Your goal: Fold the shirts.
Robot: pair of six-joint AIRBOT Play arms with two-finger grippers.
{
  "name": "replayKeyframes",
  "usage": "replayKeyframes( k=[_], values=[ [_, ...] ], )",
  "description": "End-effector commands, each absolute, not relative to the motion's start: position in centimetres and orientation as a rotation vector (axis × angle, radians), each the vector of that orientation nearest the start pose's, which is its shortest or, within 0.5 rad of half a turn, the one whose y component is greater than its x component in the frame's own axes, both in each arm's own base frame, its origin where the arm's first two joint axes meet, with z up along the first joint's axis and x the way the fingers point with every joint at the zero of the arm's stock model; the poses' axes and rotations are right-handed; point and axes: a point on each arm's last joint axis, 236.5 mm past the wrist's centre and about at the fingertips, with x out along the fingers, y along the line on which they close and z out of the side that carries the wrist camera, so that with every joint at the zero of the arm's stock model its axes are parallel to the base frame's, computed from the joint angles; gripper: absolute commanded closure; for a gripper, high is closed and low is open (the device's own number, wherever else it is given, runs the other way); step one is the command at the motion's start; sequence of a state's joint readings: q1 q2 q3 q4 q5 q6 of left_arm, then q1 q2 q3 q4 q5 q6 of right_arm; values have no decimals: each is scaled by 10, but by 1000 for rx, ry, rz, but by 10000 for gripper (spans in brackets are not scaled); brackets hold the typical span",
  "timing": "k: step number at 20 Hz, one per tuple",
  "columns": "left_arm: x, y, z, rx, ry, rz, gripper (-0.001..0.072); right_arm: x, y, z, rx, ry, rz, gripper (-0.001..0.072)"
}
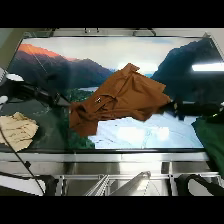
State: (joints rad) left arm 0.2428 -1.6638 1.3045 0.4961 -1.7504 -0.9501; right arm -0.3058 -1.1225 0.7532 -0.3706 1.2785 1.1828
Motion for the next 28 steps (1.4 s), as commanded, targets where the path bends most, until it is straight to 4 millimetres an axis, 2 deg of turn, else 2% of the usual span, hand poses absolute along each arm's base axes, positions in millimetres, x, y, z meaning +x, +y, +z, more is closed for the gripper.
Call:
replayKeyframes(
  k=[1,2,3,4,5,7,9,11,13,15,17,19,20,21,22,24,25,26,28],
  values=[
    [349,-103,289,-946,516,-1464,688,347,96,277,892,524,872,697],
    [321,-82,366,-944,216,-1539,688,338,84,333,784,376,855,697],
    [283,-64,428,-905,-39,-1578,689,325,75,380,687,244,812,697],
    [256,-57,464,-849,-170,-1536,689,311,65,423,614,128,746,697],
    [240,-59,489,-758,-228,-1419,689,297,59,454,570,44,690,697],
    [225,-63,524,-608,-293,-1154,687,272,50,496,479,-81,586,697],
    [200,-69,552,-480,-364,-1041,687,263,37,524,413,-179,485,697],
    [202,-69,557,-422,-334,-961,687,261,35,537,375,-217,470,697],
    [219,-69,548,-384,-250,-908,687,267,30,536,383,-208,471,697],
    [251,-64,527,-332,-136,-830,688,278,24,522,395,-155,482,697],
    [297,-57,492,-280,5,-740,688,301,18,493,400,-47,487,697],
    [352,-63,450,-266,128,-704,688,338,14,443,417,97,471,697],
    [382,-70,422,-256,194,-689,687,360,15,412,434,175,462,697],
    [412,-79,388,-236,269,-682,687,382,19,374,452,259,452,697],
    [440,-88,345,-210,365,-668,687,404,22,335,467,338,433,697],
    [492,-100,244,-152,578,-634,686,449,25,243,489,491,364,697],
    [511,-104,201,-165,658,-631,686,470,22,196,494,555,313,696],
    [530,-102,157,-212,730,-628,686,489,16,154,493,600,260,696],
    [562,-79,81,-299,847,-585,684,527,-1,81,515,652,163,695]
  ],
)
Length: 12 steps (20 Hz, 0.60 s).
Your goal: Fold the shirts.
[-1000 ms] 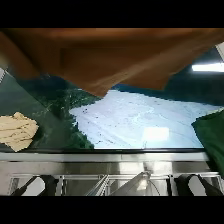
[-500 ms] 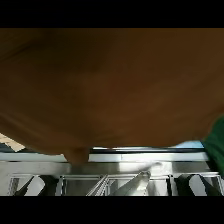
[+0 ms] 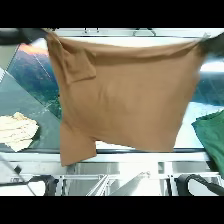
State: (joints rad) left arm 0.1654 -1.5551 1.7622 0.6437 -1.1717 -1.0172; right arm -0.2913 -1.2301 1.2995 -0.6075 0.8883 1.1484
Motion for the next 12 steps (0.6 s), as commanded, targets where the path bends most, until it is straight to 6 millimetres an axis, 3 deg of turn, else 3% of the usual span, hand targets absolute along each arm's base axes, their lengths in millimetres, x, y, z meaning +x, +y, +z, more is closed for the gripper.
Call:
replayKeyframes(
  k=[1,2,3,4,5,6,7,8,10,12],
  values=[
    [572,-68,51,-357,898,-567,680,540,-6,54,537,663,136,695],
    [579,-61,27,-416,934,-581,679,550,-9,30,577,681,121,695],
    [586,-56,14,-482,944,-596,621,558,-8,9,610,703,121,695],
    [593,-53,9,-558,931,-621,406,564,-9,-4,609,715,126,695],
    [599,-48,13,-617,904,-647,293,570,-8,-9,599,720,137,693],
    [604,-40,23,-667,871,-668,81,575,-7,-7,591,716,153,580],
    [605,-28,35,-716,844,-674,-13,578,-7,3,579,703,169,317],
    [601,-13,46,-742,828,-677,-13,580,-10,17,565,686,182,251],
    [578,15,54,-779,860,-666,-13,574,-23,51,565,653,211,250],
    [539,35,36,-777,1006,-623,3,555,-37,73,569,661,241,277]
  ],
)
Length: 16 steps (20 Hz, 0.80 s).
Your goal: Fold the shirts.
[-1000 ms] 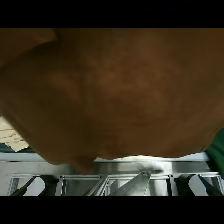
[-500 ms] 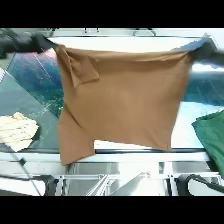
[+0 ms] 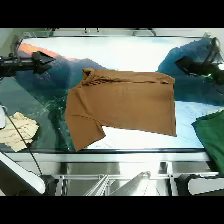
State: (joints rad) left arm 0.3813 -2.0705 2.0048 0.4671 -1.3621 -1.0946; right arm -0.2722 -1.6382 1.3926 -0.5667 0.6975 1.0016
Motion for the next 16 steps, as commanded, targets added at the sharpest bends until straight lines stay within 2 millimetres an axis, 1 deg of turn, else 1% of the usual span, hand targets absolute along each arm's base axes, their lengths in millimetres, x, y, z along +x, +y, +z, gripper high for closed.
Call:
replayKeyframes(
  k=[1,2,3,4,5,6,7,8,9,12,14,15,16],
  values=[
    [515,46,17,-756,1121,-566,6,541,-39,76,579,696,277,453],
    [493,53,-3,-733,1228,-509,6,521,-39,72,578,763,322,487],
    [471,56,-21,-713,1323,-476,6,498,-40,61,590,861,355,486],
    [455,48,-33,-729,1391,-483,6,474,-41,47,614,965,367,486],
    [443,36,-41,-757,1436,-504,6,449,-42,31,638,1067,370,487],
    [433,23,-52,-776,1480,-521,6,431,-42,19,668,1122,372,487],
    [425,10,-64,-783,1523,-528,6,419,-41,10,698,1142,363,487],
    [419,-4,-74,-783,1554,-533,7,410,-40,4,720,1141,358,487],
    [416,-16,-82,-779,1573,-535,7,404,-35,2,740,1130,367,487],
    [412,-45,-99,-721,1609,-540,7,400,-21,8,772,1095,417,487],
    [398,-42,-116,-615,1723,-470,6,400,-17,13,775,1086,433,487],
    [388,-39,-123,-560,1792,-451,6,399,-15,17,776,1081,446,487],
    [380,-42,-125,-535,1847,-459,6,397,-12,21,775,1081,459,487]
  ],
)
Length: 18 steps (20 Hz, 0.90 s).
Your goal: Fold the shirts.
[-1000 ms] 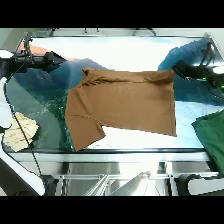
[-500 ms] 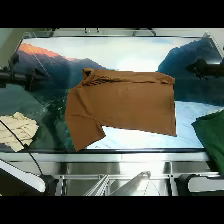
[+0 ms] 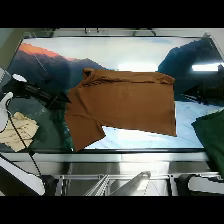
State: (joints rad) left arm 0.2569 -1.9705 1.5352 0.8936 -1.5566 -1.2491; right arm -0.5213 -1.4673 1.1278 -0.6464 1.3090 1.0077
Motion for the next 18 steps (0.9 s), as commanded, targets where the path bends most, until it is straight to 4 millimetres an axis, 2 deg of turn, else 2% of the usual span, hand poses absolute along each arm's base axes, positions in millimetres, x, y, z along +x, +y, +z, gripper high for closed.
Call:
replayKeyframes(
  k=[1,3,4,6,9,11,12,13,14,18],
  values=[
    [375,-49,-125,-538,1882,-488,6,394,-10,24,772,1083,471,487],
    [376,-73,-120,-584,1880,-570,7,390,-8,27,764,1093,483,487],
    [380,-88,-114,-602,1841,-640,90,388,-10,25,761,1098,474,487],
    [391,-99,-107,-582,1764,-726,712,385,-19,23,795,1099,446,487],
    [406,-92,-100,-566,1715,-719,689,370,-36,12,878,1125,391,488],
    [409,-85,-97,-573,1703,-713,689,342,-51,-16,938,1210,302,486],
    [407,-83,-97,-579,1708,-713,689,325,-55,-33,949,1268,259,459],
    [406,-81,-97,-588,1713,-713,689,308,-57,-50,956,1327,223,289],
    [405,-81,-97,-588,1716,-714,689,292,-53,-64,955,1384,206,246],
    [403,-81,-97,-591,1723,-719,689,253,-27,-103,1024,1480,167,247]
  ],
)
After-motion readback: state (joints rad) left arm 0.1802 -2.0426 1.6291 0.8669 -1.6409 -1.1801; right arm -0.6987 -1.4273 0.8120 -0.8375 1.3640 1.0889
